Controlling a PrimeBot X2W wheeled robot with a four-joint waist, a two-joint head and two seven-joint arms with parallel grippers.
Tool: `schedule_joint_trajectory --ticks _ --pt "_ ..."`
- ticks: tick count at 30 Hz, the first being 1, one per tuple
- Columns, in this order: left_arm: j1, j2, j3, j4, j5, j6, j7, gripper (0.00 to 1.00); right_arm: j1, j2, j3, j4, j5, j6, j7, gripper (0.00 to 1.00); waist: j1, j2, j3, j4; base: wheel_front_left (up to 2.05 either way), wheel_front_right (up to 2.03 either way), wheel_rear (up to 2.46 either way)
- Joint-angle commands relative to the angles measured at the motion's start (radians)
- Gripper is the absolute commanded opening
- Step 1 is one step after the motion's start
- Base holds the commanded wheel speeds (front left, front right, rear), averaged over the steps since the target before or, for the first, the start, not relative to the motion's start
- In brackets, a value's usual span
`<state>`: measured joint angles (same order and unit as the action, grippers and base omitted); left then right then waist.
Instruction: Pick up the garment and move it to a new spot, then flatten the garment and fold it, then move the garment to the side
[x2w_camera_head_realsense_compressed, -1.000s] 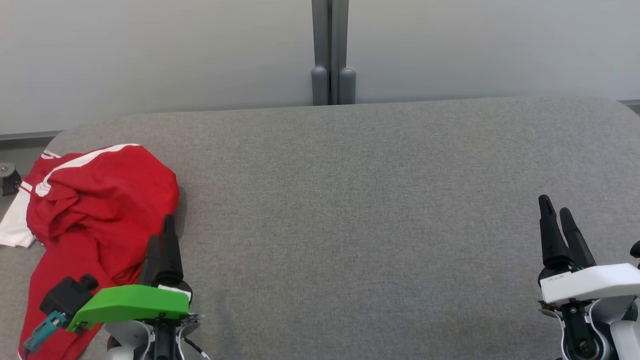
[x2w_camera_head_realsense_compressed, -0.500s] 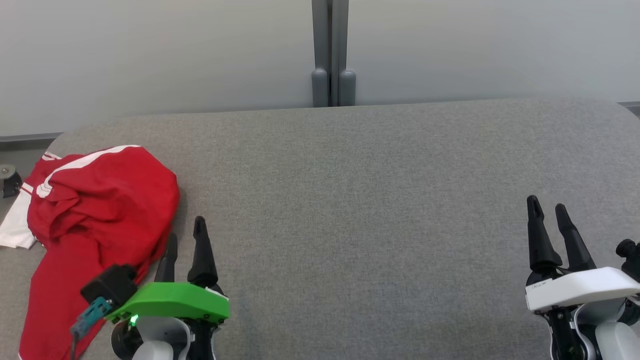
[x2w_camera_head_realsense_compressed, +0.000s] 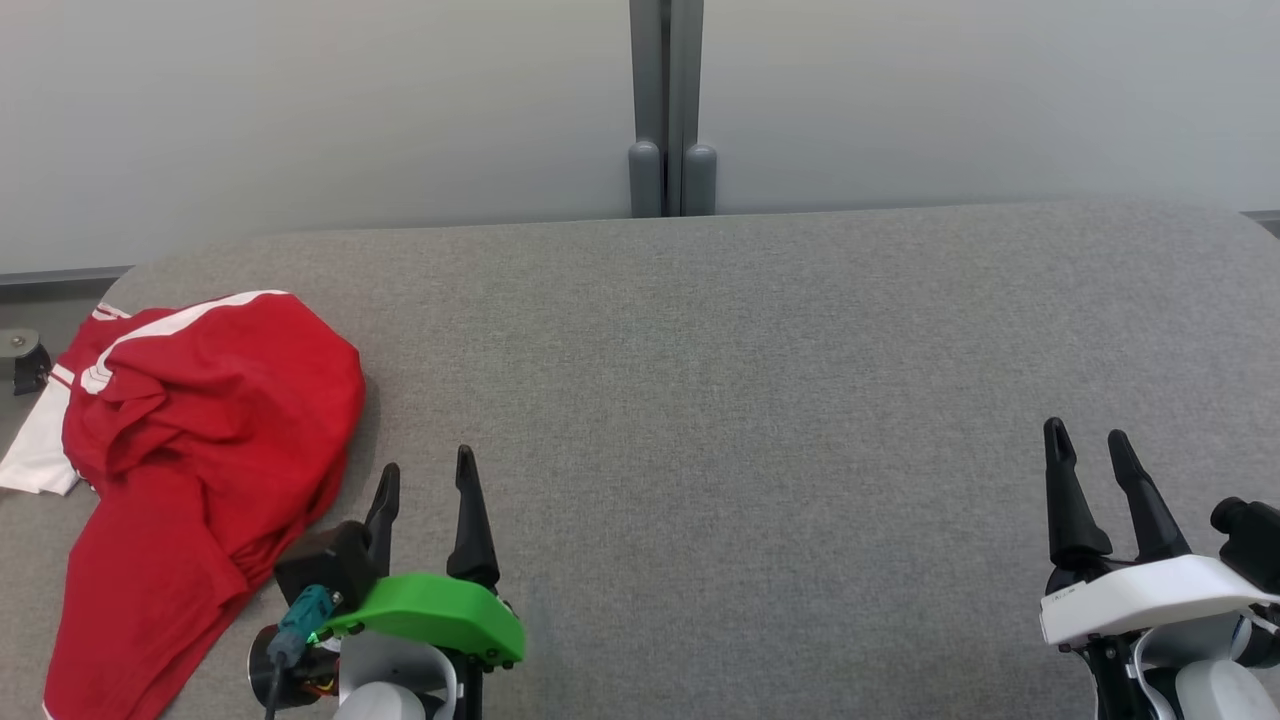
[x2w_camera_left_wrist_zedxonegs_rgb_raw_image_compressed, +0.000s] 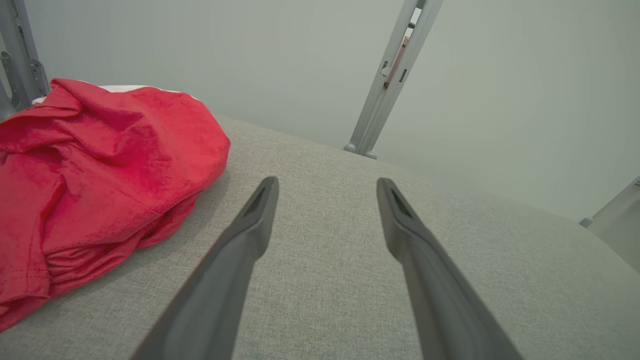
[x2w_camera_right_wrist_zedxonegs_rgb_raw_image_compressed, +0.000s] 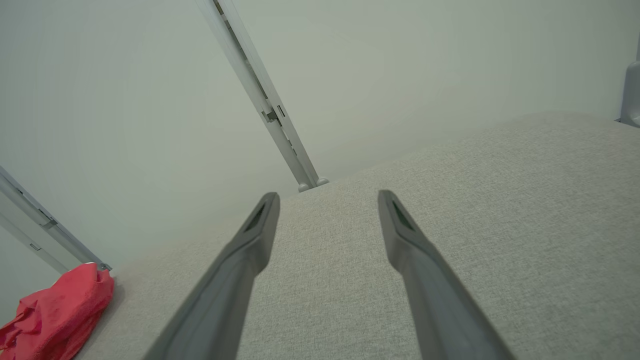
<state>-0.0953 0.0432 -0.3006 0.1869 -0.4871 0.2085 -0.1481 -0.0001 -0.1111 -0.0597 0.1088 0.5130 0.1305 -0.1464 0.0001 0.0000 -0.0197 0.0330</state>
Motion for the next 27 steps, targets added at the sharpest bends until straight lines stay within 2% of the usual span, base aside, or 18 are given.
schedule_joint_trajectory --ticks 1,16,27 --pt "-0.025 0.007 -0.014 -0.005 0.037 0.014 -0.010 1.00 0.005 -0.006 -0.001 -0.005 -0.022 0.000 -0.012 1.00 0.0000 0.0000 0.000 0.002 0.00 0.00 0.00" --pt "-0.035 0.009 -0.080 -0.005 0.180 0.075 -0.045 1.00 0.011 -0.028 0.018 -0.012 -0.115 0.000 -0.047 1.00 0.0000 0.0000 -0.001 0.013 0.00 0.00 0.00" --pt "-0.012 0.008 -0.093 -0.004 0.214 0.078 -0.052 1.00 0.012 -0.016 0.020 -0.008 -0.154 0.000 -0.054 1.00 0.0000 0.0000 -0.004 0.013 0.00 0.00 0.00"
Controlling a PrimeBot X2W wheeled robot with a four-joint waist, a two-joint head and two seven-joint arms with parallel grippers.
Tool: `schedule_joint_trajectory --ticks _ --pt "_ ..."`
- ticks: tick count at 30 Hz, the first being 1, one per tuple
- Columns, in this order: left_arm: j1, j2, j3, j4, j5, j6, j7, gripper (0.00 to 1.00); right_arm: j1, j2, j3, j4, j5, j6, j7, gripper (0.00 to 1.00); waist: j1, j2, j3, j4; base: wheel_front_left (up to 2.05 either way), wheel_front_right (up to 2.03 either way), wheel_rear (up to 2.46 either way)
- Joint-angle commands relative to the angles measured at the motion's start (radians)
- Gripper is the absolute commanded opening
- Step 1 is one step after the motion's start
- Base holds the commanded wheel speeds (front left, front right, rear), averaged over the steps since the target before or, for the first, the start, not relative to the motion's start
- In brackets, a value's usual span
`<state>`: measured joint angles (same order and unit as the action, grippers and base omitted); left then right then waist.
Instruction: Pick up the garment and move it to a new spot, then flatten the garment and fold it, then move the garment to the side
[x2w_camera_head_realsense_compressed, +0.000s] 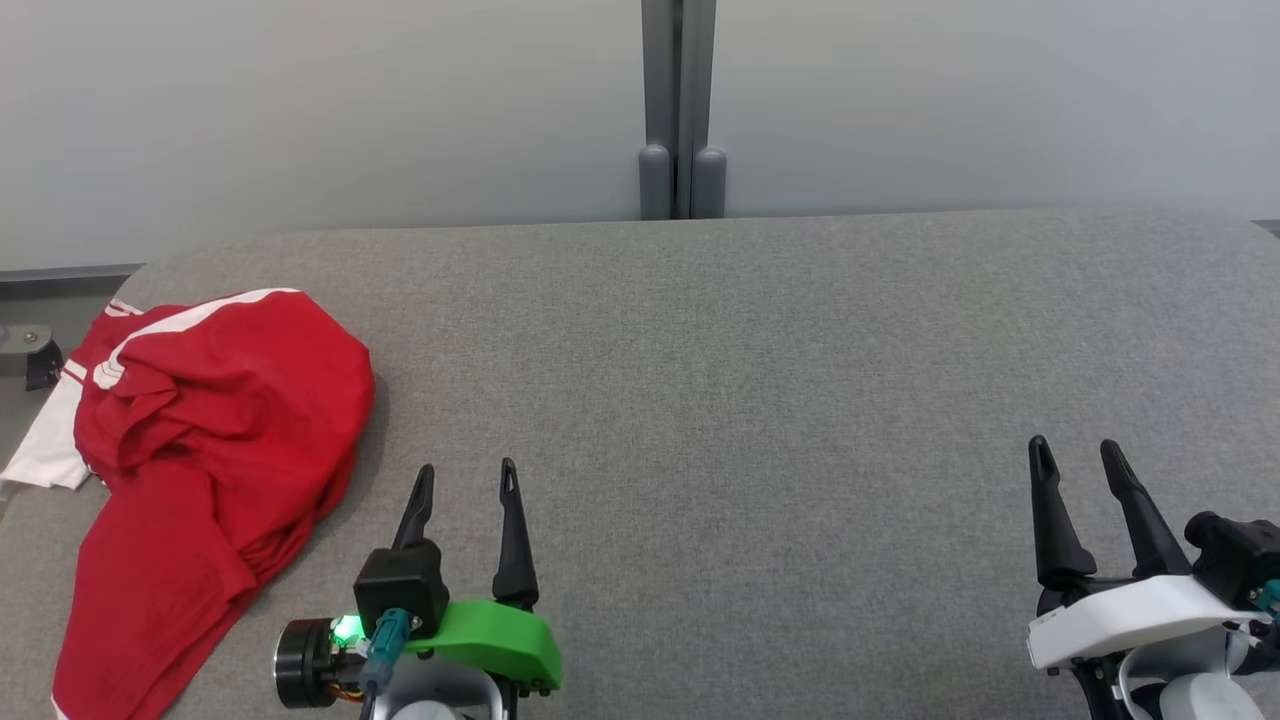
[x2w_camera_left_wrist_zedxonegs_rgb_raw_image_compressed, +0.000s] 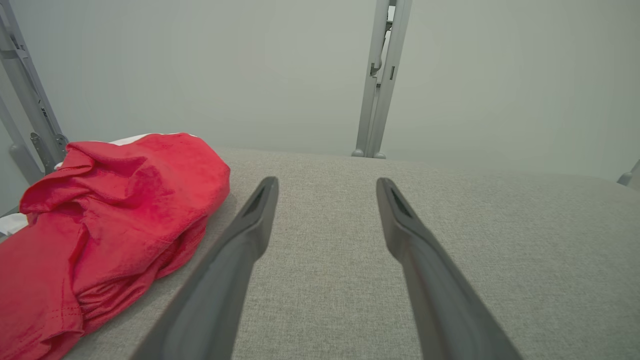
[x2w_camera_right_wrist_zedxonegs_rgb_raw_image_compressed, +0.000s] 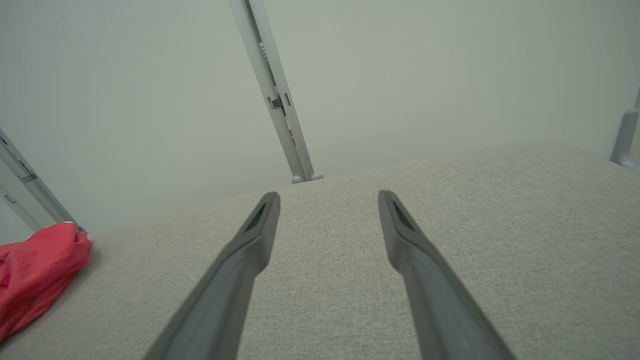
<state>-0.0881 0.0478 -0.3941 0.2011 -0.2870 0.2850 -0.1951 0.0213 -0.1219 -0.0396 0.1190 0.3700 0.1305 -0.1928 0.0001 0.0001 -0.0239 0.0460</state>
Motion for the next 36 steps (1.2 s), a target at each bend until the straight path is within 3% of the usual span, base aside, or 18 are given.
schedule_joint_trajectory --ticks 1,36 --pt "-0.020 0.004 0.000 -0.019 0.018 0.001 -0.006 1.00 -0.010 -0.004 0.000 -0.018 -0.016 0.000 -0.009 1.00 0.0000 -0.0001 0.000 0.000 0.00 0.00 0.00" --pt "-0.008 0.003 0.031 -0.008 0.087 -0.026 -0.034 1.00 -0.001 0.028 -0.007 -0.009 -0.140 0.000 -0.037 1.00 0.0000 -0.0001 -0.007 -0.003 0.00 0.00 0.00"
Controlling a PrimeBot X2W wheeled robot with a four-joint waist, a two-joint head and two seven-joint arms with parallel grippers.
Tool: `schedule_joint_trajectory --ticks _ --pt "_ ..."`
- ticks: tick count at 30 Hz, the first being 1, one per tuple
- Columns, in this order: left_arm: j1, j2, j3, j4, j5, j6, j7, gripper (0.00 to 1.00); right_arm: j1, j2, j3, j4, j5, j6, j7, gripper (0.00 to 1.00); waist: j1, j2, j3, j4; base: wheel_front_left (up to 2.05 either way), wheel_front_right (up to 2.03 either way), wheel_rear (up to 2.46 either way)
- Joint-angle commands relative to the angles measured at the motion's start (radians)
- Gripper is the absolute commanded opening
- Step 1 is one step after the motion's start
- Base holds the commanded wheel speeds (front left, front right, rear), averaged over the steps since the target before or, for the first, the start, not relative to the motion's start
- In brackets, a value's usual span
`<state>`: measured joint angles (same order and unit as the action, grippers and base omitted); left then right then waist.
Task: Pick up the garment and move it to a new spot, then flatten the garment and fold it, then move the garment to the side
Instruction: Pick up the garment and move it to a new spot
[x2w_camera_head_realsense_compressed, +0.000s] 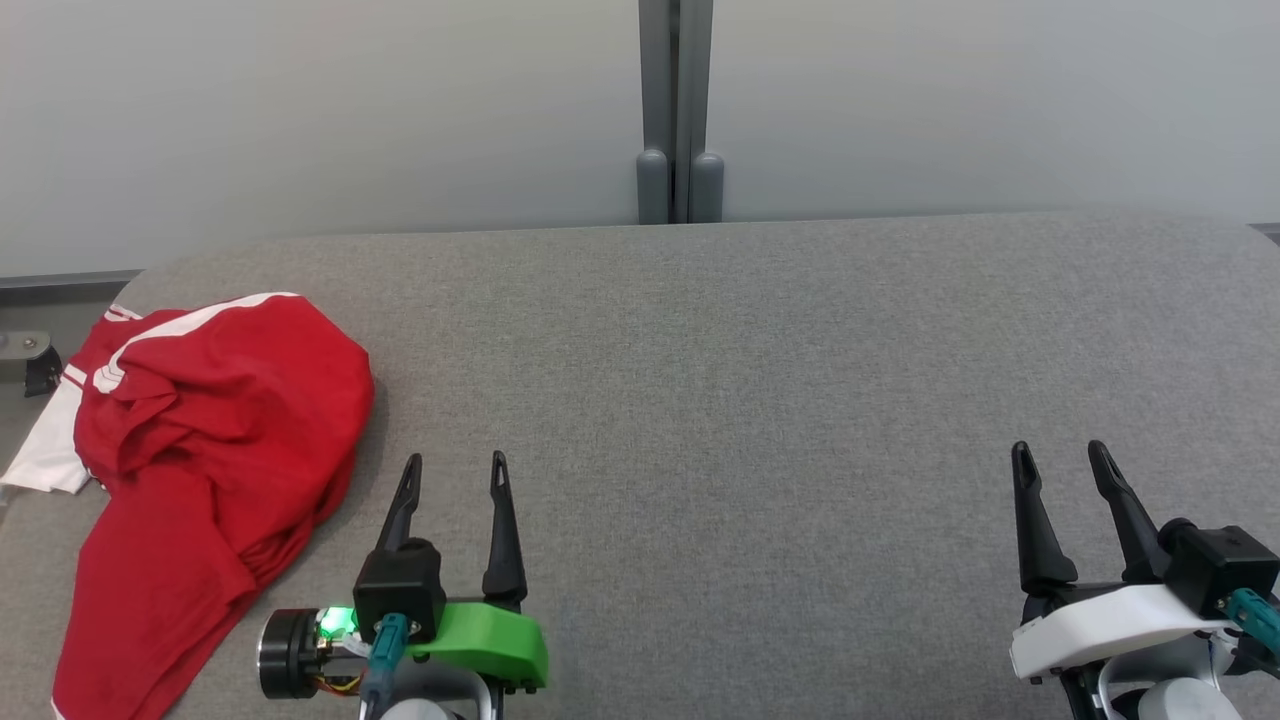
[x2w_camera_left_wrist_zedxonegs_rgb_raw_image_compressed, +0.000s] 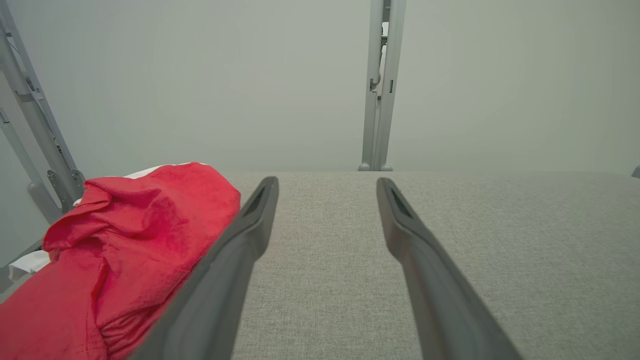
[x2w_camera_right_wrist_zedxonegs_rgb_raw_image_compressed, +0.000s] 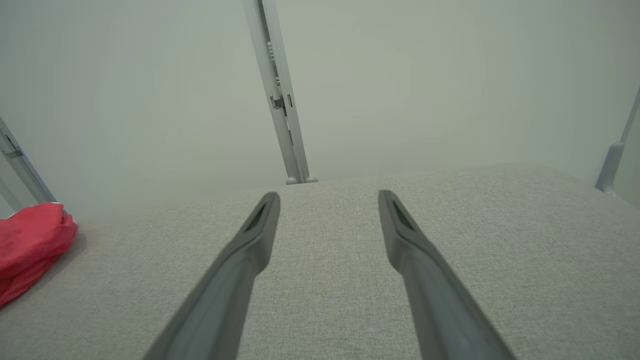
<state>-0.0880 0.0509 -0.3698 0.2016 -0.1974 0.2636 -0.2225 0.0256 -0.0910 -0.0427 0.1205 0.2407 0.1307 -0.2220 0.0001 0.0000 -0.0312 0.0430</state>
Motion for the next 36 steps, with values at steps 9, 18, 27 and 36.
schedule_joint_trajectory --ticks 9,18,27,36 --pt "0.003 -0.002 0.042 0.011 -0.029 -0.036 -0.012 1.00 -0.003 0.003 -0.005 -0.004 -0.030 0.000 -0.013 1.00 0.0000 0.0000 -0.003 0.001 0.00 0.00 0.00" --pt "0.000 -0.002 0.052 0.033 -0.042 -0.068 -0.018 1.00 0.004 0.010 -0.001 0.000 -0.046 0.000 -0.020 1.00 0.0000 0.0000 -0.007 0.002 0.00 0.00 0.00" --pt "-0.011 -0.001 0.062 0.040 -0.026 -0.059 -0.023 1.00 0.007 0.016 0.012 0.000 -0.057 0.000 -0.023 1.00 0.0000 0.0000 0.004 0.046 0.00 0.00 0.00" --pt "-0.026 -0.001 0.102 0.034 -0.006 -0.047 -0.027 1.00 -0.017 0.018 0.056 -0.007 -0.066 0.000 -0.028 1.00 0.0000 0.0000 0.028 0.150 0.00 0.00 0.00"
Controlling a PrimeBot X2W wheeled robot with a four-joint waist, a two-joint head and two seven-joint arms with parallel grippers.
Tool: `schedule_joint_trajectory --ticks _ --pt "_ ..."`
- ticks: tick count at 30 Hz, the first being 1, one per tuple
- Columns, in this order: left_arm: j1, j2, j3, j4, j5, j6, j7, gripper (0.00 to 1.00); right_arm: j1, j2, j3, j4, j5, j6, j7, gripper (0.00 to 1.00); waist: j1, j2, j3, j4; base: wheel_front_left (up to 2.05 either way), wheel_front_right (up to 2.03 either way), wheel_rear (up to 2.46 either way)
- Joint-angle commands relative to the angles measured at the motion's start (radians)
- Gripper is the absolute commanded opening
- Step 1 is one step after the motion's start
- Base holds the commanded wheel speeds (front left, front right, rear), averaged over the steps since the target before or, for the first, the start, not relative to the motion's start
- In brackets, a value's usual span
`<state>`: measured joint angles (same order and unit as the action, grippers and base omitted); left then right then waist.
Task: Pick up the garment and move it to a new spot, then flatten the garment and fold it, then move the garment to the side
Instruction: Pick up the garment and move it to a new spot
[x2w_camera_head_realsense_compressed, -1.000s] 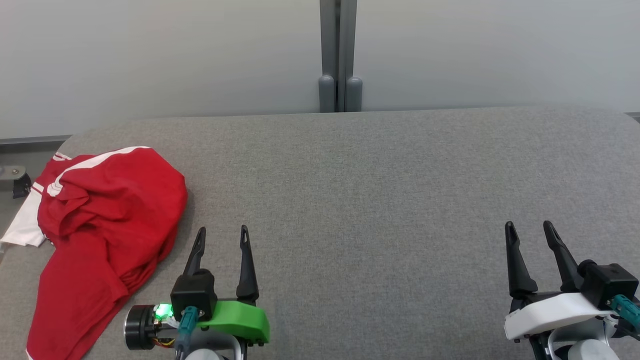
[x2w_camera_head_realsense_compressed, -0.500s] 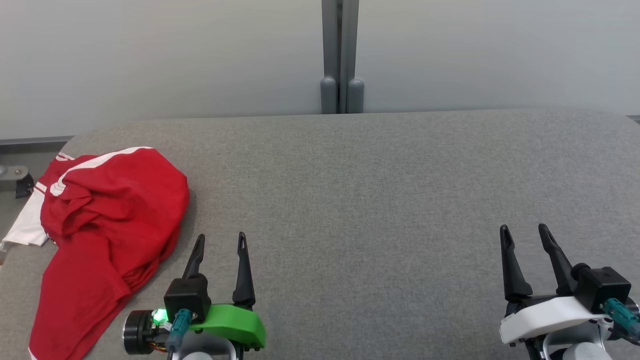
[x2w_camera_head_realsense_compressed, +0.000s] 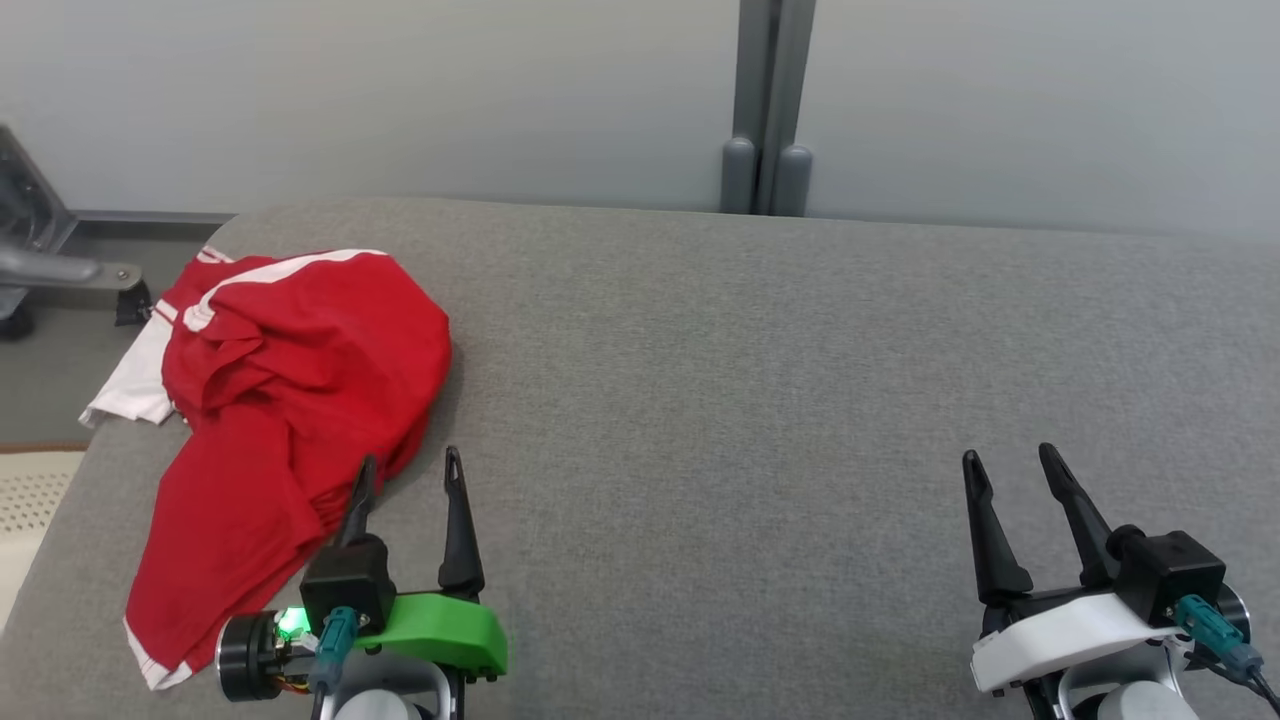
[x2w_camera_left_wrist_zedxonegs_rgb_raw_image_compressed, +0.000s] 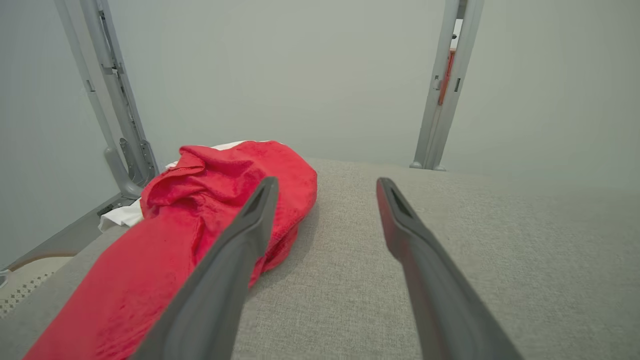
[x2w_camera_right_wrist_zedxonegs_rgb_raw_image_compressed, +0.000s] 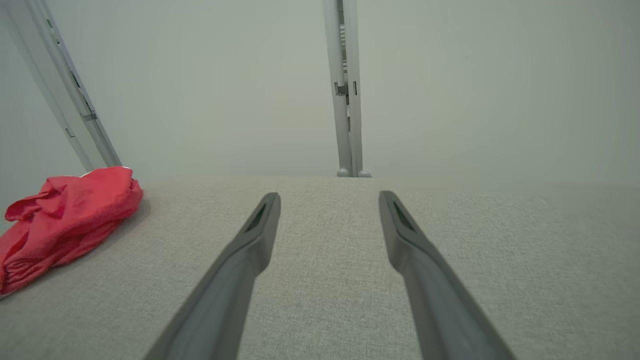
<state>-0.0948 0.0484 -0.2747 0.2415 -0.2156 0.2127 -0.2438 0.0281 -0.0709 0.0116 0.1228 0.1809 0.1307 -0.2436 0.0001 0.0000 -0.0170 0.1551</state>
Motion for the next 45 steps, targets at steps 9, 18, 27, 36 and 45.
schedule_joint_trajectory --ticks 9,18,27,36,45 --pt "-0.035 0.002 0.034 -0.006 0.017 -0.006 -0.010 1.00 -0.047 -0.015 0.041 0.004 -0.011 0.000 -0.010 1.00 0.0000 0.0000 0.033 0.144 0.00 0.00 0.00" --pt "-0.040 0.002 0.047 -0.006 0.018 -0.008 -0.013 1.00 -0.063 -0.022 0.071 0.017 -0.014 0.000 -0.013 1.00 0.0000 0.0000 0.048 0.233 0.00 0.00 0.00" --pt "-0.041 0.003 0.070 -0.009 0.020 -0.007 -0.016 1.00 -0.092 -0.031 0.115 0.043 -0.011 0.000 -0.018 1.00 0.0000 0.0000 0.070 0.276 0.00 0.00 0.00" --pt "-0.045 0.003 0.070 0.023 0.027 -0.021 -0.021 1.00 -0.088 -0.033 0.112 0.053 -0.018 0.000 -0.022 1.00 0.0000 0.0000 0.075 0.304 0.00 0.00 0.00" --pt "-0.075 0.004 0.095 0.062 0.025 -0.055 -0.023 1.00 -0.081 -0.038 0.121 0.044 -0.039 0.000 -0.024 1.00 -0.0001 0.0000 0.094 0.304 0.00 0.00 0.00"
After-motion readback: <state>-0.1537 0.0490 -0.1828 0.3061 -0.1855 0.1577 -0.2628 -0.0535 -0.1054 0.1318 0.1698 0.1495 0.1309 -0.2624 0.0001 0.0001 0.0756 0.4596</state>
